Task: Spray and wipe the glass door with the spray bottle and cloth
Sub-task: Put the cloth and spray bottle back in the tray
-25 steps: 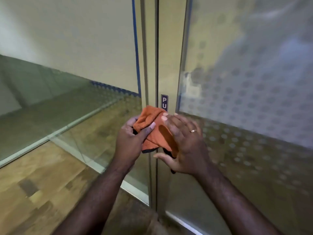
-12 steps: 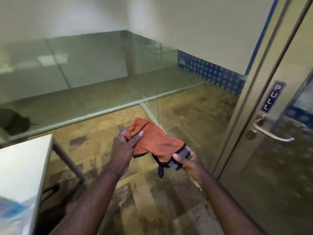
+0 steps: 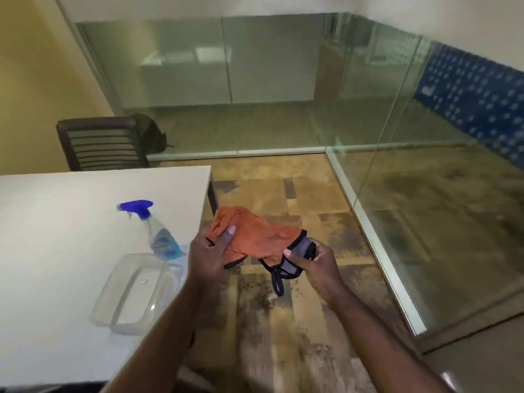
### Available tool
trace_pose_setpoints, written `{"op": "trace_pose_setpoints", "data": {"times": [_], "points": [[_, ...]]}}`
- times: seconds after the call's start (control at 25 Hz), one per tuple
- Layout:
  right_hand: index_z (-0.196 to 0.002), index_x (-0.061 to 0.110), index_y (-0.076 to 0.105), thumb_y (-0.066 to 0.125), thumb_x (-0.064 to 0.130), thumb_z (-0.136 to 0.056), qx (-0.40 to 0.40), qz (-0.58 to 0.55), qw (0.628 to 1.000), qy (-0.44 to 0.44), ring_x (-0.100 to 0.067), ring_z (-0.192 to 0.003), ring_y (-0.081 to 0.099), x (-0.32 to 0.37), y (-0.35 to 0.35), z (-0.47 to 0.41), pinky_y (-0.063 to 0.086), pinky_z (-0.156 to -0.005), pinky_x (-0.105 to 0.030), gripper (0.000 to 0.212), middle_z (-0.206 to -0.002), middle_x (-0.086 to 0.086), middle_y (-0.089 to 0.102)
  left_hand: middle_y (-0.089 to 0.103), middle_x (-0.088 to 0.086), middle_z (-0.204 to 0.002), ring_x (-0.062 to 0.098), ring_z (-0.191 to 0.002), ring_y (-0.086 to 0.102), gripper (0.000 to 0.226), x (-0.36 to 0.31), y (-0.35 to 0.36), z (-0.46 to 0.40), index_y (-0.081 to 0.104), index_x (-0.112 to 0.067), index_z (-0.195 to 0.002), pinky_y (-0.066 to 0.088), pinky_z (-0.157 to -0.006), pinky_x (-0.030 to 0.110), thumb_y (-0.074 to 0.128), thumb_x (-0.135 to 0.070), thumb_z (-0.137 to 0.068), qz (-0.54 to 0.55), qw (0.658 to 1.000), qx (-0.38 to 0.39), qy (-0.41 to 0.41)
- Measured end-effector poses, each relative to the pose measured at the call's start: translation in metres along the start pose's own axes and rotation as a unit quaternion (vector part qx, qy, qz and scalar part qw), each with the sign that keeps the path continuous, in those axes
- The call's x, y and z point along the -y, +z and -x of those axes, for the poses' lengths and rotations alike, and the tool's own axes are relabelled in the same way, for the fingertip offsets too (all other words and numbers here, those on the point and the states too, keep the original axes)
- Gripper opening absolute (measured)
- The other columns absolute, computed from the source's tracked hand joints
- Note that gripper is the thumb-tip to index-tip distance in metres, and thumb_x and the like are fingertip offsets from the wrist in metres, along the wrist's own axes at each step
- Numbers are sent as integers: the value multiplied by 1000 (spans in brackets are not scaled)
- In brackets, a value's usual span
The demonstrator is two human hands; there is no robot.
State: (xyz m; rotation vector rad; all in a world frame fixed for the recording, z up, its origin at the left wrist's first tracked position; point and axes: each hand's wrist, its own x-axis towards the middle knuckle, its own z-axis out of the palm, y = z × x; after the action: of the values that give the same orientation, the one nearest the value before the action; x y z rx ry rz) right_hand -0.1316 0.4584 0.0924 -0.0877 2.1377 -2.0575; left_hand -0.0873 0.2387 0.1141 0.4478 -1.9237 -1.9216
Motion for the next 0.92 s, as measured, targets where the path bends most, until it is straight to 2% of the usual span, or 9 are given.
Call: {"op": "trace_pose_setpoints", "data": {"times": [0.08,0.16,0.2,0.28,0.44,0.6,0.68,0.8,0.92], "points": [[-97,3,68,79,12,-79,20,10,1000,2,-31,-90,67,-2,40,-2,54,-71,-34,23,-94,-18,71,79,-4,-99,16,-95,74,18,7,-40,0,72,-27,-110,59,-78,26,73,-25,-91,-16,999,-31,-1],[-97,0,67,79,12,-79,48,20,999,15,-33,-90,67,-6,79,-3,54,-73,-37,24,-94,-21,70,78,-16,-93,2,-88,73,20,13,-78,0,69,-32,-111,56,-69,14,72,-28,-92,-22,998,-52,-4],[-97,1,67,79,13,-79,57,27,998,24,-32,-90,67,-8,95,-2,54,-76,-40,25,-94,-19,70,77,-18,-92,-1,-87,73,21,15,-95,1,67,-33,-113,56,-68,14,71,-28,-93,-28,997,-65,-8],[-101,4,67,80,14,-78,76,30,996,45,-26,-92,68,-11,128,-2,54,-77,-40,28,-98,-13,72,77,-15,-97,2,-91,72,26,20,-126,3,66,-28,-119,58,-75,21,69,-30,-93,-52,994,-98,-15],[-101,14,65,81,13,-76,128,34,988,76,-16,-89,66,-19,191,-11,52,-69,-24,30,-95,2,70,75,0,-103,20,-98,71,25,33,-180,3,68,-22,-116,57,-80,33,68,-31,-94,-76,982,-165,-48],[-118,6,61,78,15,-80,201,59,971,116,-27,-106,64,-39,253,-20,54,-91,-44,43,-113,-11,68,74,0,-108,18,-100,72,28,48,-226,-6,67,-24,-122,58,-68,22,67,-27,-94,-57,969,-224,-92],[-129,7,53,76,22,-82,225,101,960,132,-26,-116,58,-51,280,-26,49,-99,-42,54,-126,-11,61,74,0,-109,20,-101,72,24,58,-245,-12,69,-29,-117,64,-70,32,68,-24,-93,-53,960,-245,-123],[-140,12,43,71,34,-86,269,165,932,177,-26,-122,52,-67,319,-29,41,-99,-33,64,-138,-9,53,74,-1,-109,19,-101,73,22,72,-268,-19,69,-36,-111,64,-78,40,69,-24,-92,-61,944,-282,-160],[-137,11,47,66,32,-89,318,196,905,204,-30,-117,57,-80,346,-34,44,-103,-39,56,-135,-13,56,73,-10,-101,5,-88,73,39,82,-282,-27,66,-49,-99,61,-64,22,64,-10,-92,-95,930,-311,-169]]}}
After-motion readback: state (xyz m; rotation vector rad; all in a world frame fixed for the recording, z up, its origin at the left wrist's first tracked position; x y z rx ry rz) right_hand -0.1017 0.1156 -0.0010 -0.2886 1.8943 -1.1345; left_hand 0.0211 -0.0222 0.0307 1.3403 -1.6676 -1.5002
